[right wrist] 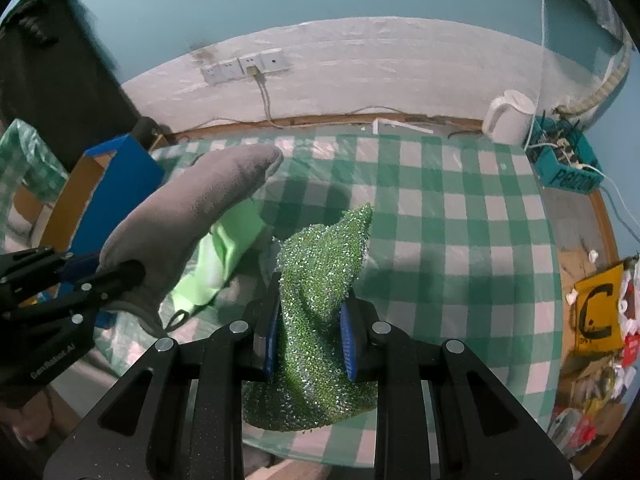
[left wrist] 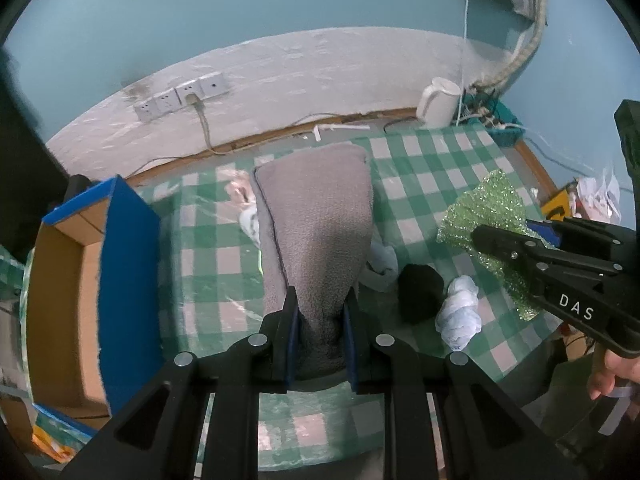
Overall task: Organize soft objects
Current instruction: 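Lift and carry the cushion and mitt toward the cardboard box with both tools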
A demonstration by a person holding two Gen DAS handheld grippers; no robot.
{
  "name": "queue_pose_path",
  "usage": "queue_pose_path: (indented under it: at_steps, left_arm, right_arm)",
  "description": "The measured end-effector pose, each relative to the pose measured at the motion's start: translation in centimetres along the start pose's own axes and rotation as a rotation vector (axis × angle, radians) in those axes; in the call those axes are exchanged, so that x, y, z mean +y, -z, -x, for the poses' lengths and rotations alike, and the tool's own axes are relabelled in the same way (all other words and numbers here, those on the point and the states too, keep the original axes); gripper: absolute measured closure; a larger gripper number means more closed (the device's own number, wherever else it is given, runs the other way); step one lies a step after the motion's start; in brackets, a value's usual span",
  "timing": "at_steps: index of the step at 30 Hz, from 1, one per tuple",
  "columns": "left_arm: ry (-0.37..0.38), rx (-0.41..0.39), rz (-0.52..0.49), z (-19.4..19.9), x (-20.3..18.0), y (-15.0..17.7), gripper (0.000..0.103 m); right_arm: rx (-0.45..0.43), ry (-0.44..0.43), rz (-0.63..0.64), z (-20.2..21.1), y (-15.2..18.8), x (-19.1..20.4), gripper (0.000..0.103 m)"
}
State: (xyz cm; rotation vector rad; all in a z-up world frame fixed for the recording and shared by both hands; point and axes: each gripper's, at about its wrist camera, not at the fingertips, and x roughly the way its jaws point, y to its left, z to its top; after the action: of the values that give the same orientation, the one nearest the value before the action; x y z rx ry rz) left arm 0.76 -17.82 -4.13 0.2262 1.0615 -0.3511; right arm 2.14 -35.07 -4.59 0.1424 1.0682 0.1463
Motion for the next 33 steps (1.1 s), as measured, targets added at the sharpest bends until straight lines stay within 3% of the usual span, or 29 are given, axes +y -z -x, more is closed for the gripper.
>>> queue_pose_path:
  at_steps: [11, 21, 33]
  left_arm:
    - [-0.086, -0.058, 0.054, 2.8, 3.9, 0.1, 0.084]
    - [-0.109, -0.119, 0.132, 5.6, 8.3, 0.3, 0.084]
    - [-0.141, -0.154, 0.240, 7.5, 14.1, 1.9, 0.084]
  right_arm:
    - [-0.049, -0.046, 0.060, 1.4, -2.2, 4.1, 0.080]
    - [-0.056, -0.091, 0.107, 1.1, -4.1, 8.4, 0.080]
    - [-0.045, -0.159, 0.207, -0.6, -6.2, 16.6, 0.080]
